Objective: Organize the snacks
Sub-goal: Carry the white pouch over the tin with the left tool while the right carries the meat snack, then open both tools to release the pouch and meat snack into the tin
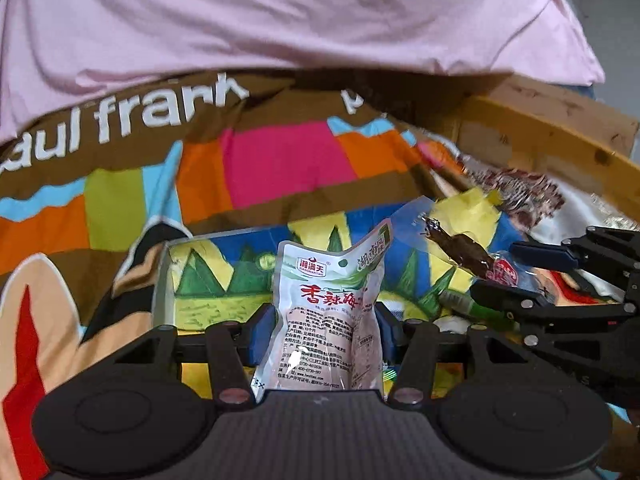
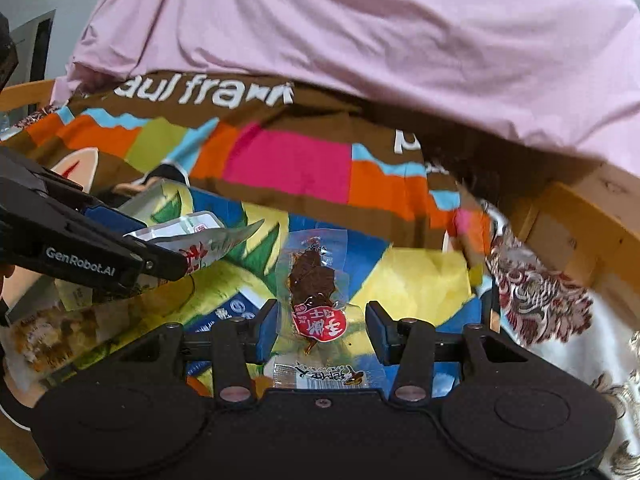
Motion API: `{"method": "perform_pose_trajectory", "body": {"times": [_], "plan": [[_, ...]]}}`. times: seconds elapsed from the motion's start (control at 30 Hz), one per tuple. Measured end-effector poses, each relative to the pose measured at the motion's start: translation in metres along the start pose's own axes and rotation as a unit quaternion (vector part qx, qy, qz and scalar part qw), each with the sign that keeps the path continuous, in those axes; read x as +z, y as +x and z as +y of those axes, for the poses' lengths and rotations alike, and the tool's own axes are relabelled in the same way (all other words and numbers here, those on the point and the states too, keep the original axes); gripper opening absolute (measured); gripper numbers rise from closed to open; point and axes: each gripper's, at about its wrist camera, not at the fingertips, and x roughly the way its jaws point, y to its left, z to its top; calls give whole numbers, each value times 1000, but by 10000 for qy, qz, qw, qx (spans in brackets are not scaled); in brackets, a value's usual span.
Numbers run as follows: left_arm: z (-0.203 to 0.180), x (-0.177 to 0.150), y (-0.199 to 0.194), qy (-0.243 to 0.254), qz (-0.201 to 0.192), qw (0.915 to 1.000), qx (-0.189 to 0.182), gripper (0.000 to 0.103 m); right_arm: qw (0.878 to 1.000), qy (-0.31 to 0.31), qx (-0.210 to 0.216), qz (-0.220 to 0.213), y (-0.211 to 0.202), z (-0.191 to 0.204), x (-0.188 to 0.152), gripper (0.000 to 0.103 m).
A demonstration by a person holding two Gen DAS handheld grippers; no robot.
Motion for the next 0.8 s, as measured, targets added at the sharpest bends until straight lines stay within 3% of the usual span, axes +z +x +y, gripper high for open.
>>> {"method": "perform_pose_trajectory", "body": {"times": [0.27,0.43,0.57,0.6,0.8], "plan": [[-7,-5,21,9,377,9993,-15,58,9996,178,72,204,8,-3,-9,52],[-7,-6,24,-74,549,9985,-25,64,9994,235,176,168,8,-5,-8,51],[-4,-5,21,-220,631,9977,75,71,9994,278,201,16,-1,-6,-4,63],[-4,-4,19,-269,615,9977,101,76,9993,298,204,-33,-4,-7,-2,64],[-6,6,-6,-404,230,9988,145,89,9984,429,133,-343,-27,-12,4,77]]}}
